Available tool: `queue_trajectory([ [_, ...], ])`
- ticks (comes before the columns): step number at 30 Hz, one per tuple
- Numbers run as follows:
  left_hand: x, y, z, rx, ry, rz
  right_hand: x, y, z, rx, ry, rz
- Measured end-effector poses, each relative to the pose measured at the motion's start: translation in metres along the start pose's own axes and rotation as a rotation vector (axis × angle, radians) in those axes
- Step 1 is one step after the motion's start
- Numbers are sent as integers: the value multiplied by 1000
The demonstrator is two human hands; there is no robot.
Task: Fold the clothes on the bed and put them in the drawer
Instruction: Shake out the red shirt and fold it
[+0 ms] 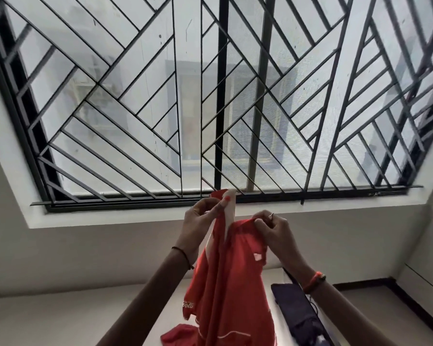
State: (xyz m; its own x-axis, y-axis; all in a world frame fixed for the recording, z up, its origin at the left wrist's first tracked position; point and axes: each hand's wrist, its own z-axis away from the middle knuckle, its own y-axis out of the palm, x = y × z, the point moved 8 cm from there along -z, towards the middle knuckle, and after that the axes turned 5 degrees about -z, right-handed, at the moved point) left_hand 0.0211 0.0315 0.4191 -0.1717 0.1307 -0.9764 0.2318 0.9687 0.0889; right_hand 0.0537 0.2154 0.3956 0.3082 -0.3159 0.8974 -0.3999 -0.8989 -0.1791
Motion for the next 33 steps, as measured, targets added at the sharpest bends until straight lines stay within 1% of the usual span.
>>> queue_trajectory([
  [2,-1,-1,1,9,-8,-6,21,-2,3,-38,-162,91],
  [5,-4,1,3,35,-4,1,61,4,9,2,-508,251],
  [7,-6,1,4,33,11,-1,77,9,12,39,-669,335],
  [10,-8,1,3,40,21,-23,91,14,15,110,-814,385],
  [15,-11,5,3,61,49,-54,106,26,19,219,-947,455],
  [17,-14,6,4,61,74,-72,105,28,15,261,-934,495],
  [18,-15,6,4,54,89,-93,103,28,12,279,-889,501],
  [19,-17,5,4,43,109,-127,99,28,8,293,-801,475],
  [22,-21,1,4,-10,201,-283,90,24,-1,279,-440,279],
  [23,-20,-1,2,-28,230,-355,89,24,-2,268,-380,259],
  [25,-17,-2,0,-54,260,-477,88,27,0,290,-322,278],
  [27,-18,-2,2,-86,276,-541,86,30,3,331,-281,284],
  [30,-18,-4,5,-100,286,-544,83,31,4,340,-249,245],
  [33,-17,-1,5,-56,270,-473,76,31,2,322,-206,230],
])
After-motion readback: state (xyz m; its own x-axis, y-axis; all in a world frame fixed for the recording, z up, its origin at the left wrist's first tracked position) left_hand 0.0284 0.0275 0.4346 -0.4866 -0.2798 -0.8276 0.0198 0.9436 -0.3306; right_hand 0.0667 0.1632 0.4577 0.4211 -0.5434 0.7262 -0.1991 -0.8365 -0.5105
